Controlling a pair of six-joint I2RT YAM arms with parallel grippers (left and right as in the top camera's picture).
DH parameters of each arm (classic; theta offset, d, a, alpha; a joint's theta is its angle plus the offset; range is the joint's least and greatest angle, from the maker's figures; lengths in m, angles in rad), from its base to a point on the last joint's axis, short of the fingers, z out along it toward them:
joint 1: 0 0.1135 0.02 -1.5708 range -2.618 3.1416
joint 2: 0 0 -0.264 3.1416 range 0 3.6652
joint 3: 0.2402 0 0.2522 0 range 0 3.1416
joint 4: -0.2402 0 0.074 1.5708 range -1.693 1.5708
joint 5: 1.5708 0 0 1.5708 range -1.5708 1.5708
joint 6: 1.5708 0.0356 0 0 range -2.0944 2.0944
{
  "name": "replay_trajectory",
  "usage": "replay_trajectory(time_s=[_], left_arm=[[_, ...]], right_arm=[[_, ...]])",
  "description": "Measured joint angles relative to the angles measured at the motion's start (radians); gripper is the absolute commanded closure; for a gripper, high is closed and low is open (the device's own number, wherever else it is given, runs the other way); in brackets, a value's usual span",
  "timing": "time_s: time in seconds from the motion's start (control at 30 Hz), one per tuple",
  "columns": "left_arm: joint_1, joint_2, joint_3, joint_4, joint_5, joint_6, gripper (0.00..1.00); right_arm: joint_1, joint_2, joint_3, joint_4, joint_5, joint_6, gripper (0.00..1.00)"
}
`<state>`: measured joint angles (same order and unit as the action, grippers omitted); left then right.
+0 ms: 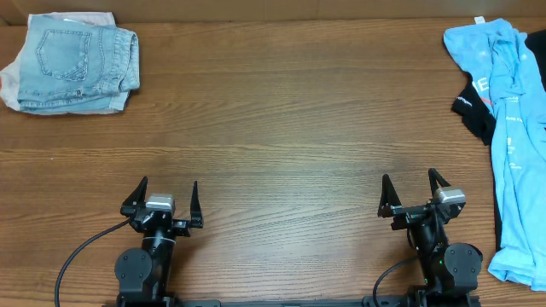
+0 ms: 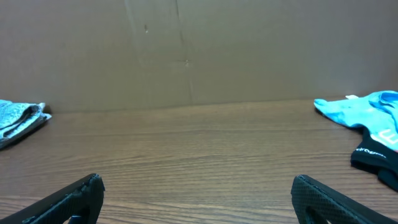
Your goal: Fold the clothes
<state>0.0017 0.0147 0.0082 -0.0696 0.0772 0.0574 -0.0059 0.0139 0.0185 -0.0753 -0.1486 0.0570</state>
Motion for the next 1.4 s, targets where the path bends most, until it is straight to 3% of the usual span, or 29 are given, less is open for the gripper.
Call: replay_trajectory(time_s=[0.27, 0.43, 0.63, 1.4], left_arm=[[0.0, 0.0, 0.0, 0.0, 0.0, 0.0, 0.0], [0.0, 0.0, 0.0, 0.0, 0.0, 0.0, 0.0], [0.0, 0.0, 0.0, 0.0, 0.0, 0.0, 0.0], [0.0, 0.0, 0.0, 0.0, 0.0, 0.0, 0.0]], right_arm=[[0.0, 0.0, 0.0, 0.001, 0.0, -0.002, 0.0], [0.0, 0.0, 0.0, 0.085, -0.011, -0.002, 0.0], [0.0, -0.001, 0.0, 0.005, -0.021, -0.002, 0.0], [0.0, -0.001, 0.0, 0.004, -0.021, -0.002, 0.0]])
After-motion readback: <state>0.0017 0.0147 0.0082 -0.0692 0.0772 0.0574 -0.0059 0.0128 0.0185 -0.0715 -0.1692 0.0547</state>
